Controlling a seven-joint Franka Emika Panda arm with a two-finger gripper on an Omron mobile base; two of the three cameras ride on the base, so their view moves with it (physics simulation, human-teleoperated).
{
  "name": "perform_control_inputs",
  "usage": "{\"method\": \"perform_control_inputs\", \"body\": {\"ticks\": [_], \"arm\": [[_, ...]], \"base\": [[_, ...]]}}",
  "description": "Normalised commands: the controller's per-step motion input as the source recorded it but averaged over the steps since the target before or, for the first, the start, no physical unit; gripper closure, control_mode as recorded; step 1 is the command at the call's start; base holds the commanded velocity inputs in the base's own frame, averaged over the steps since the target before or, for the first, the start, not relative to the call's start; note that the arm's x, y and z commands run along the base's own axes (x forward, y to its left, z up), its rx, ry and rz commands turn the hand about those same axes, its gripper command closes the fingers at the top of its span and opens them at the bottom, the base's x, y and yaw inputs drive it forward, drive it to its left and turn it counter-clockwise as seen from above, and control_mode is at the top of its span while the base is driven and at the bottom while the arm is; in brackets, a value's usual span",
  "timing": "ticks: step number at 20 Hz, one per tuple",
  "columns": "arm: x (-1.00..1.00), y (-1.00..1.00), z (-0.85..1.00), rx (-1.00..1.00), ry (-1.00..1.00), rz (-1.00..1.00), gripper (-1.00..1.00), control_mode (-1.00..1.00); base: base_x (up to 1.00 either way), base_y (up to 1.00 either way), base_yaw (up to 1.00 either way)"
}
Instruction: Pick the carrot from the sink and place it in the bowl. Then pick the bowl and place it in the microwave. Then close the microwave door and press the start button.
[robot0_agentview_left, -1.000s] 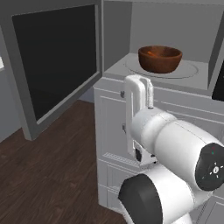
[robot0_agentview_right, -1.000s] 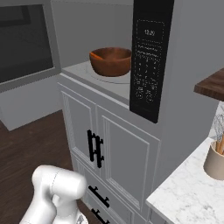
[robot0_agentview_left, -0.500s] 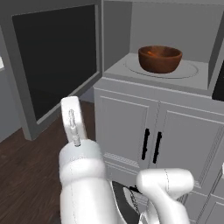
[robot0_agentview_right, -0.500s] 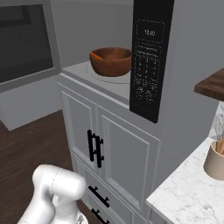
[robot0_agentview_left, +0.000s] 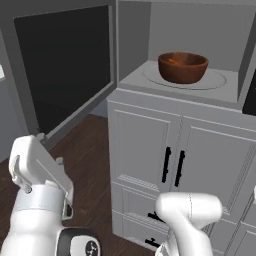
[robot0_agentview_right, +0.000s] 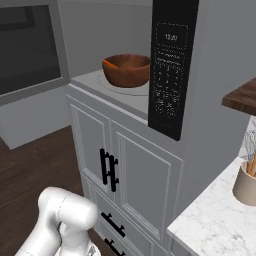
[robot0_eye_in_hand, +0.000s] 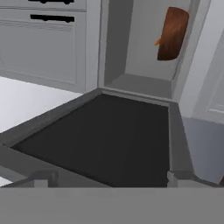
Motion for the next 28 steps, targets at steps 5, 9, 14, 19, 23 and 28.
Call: {"method": "perform_control_inputs", "body": {"ticks": [5, 9, 14, 19, 23, 28], "arm": [[0.32, 0.43, -0.71, 0.16, -0.06, 0.09, -1.0, -1.0], [0.79, 0.31, -0.69, 0.14, 0.0, 0.19, -1.0, -1.0], [0.52, 0.71, -0.87, 0.06, -0.07, 0.07, -1.0, -1.0], [0.7, 0.64, -0.54, 0.05, -0.07, 0.02, -1.0, -1.0], [0.66, 0.58, -0.6, 0.04, -0.1, 0.0, -1.0, -1.0], [0.37, 0.19, -0.28, 0.06, -0.11, 0.0, -1.0, -1.0]], "base": [[0.0, 0.0, 0.0], [0.0, 0.0, 0.0], [0.0, 0.0, 0.0], [0.0, 0.0, 0.0], [0.0, 0.0, 0.0], [0.0, 0.0, 0.0]]}}
